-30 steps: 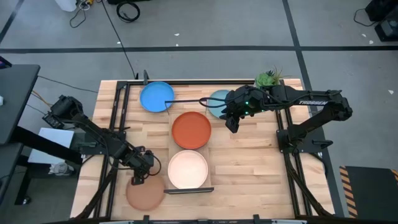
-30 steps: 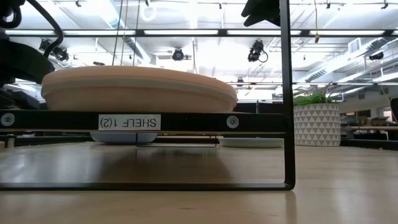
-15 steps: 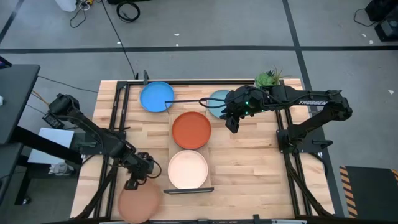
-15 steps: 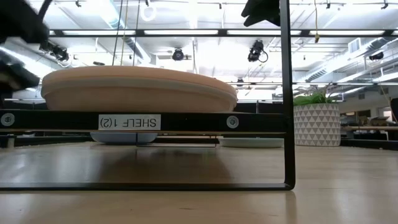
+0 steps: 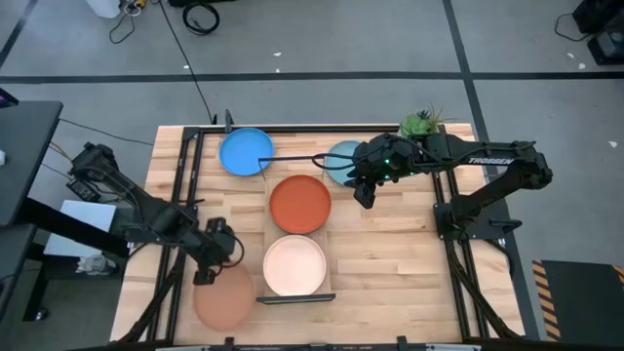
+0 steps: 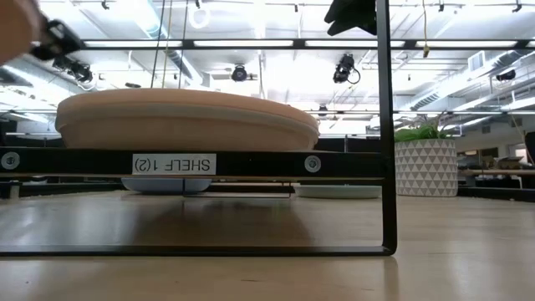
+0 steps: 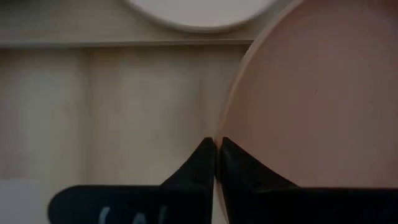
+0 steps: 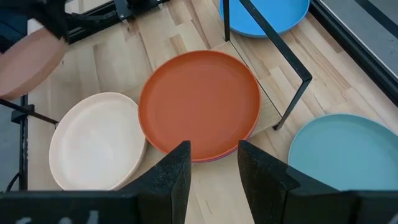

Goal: Place and stack plates onto a shelf
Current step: Stack the brown plate on the light orange plate on the shelf

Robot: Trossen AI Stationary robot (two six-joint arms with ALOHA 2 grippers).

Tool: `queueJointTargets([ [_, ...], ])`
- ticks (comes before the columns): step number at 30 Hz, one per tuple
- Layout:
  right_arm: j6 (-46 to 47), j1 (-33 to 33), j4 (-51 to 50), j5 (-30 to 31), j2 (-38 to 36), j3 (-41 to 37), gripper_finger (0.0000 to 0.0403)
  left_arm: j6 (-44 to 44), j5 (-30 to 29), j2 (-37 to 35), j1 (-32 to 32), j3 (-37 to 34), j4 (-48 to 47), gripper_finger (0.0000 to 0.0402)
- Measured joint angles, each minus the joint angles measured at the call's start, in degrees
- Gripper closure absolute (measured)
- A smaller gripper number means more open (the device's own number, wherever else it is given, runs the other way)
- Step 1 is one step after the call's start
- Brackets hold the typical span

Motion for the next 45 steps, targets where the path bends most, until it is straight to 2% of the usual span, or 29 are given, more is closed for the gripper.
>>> queueJointTargets([
  [5,0.0,0.0,0.0,0.0,0.0,0.0,0.0265,1.3,-9.4,0.0,0.3,6.3,-10.5,0.0386],
  [9,0.0,0.0,0.0,-0.1,0.0,0.0,0.0265,0.6,-16.6,0.0,2.3,10.1,-14.4,0.0387],
  [16,0.0,0.0,0.0,-0.2,0.0,0.0,0.0265,-0.2,-22.6,0.0,8.2,14.1,-13.9,0.0385],
  [20,0.0,0.0,0.0,-0.2,0.0,0.0,0.0265,-4.5,-25.3,0.1,11.6,13.7,-8.0,0.0385],
  [24,0.0,0.0,0.0,-0.2,0.0,0.0,0.0265,-5.3,-23.6,1.9,14.1,11.8,1.7,0.0385],
  [29,0.0,0.0,0.0,-0.2,0.0,0.0,0.0265,-5.3,-20.5,7.6,15.2,11.6,7.9,0.0385],
  [37,0.1,0.4,-0.1,-0.2,0.0,0.0,0.0265,-8.0,-14.2,16.8,15.2,11.5,9.2,0.0385],
  [45,0.1,0.4,0.0,-0.1,0.0,0.0,0.0265,-9.6,-14.0,20.2,15.2,11.5,9.6,0.0362],
])
